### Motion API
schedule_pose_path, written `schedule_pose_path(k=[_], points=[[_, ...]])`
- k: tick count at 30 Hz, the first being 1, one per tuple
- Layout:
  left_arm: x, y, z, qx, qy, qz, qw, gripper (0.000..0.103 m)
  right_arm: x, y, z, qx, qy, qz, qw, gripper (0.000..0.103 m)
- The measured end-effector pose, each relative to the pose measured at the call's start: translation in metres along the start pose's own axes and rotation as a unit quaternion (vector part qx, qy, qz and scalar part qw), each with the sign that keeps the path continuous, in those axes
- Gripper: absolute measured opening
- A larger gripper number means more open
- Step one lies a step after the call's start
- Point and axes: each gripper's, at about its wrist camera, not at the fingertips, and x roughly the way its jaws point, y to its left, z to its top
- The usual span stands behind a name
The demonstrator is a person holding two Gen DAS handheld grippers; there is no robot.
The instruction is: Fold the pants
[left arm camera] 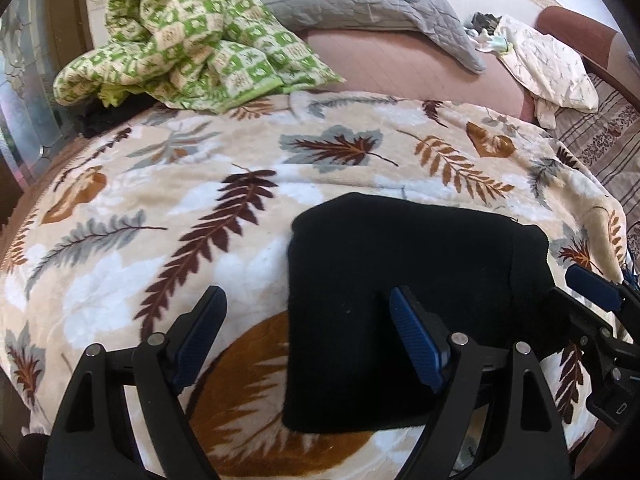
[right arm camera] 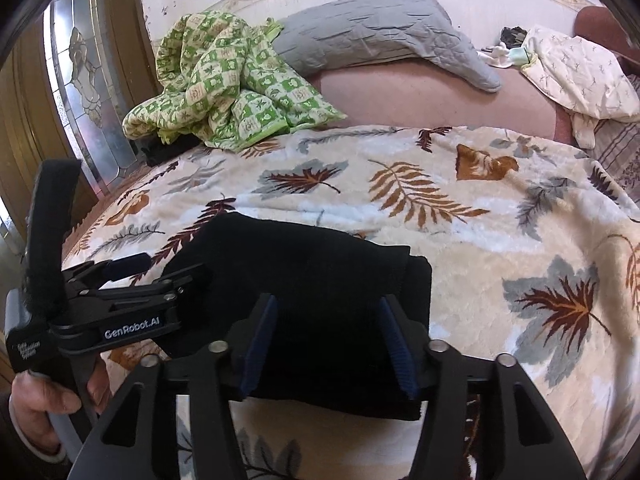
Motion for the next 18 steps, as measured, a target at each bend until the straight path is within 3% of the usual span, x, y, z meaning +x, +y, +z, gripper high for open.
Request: schedule_pose_path(k=[18], points=[[-0.035,0.007,-0.008,-0.013,-0.041,-0.013,0.9990,0.084,-0.017,0.010,-0.001,0.006,-0.017,-0.007,1.000,0.074]])
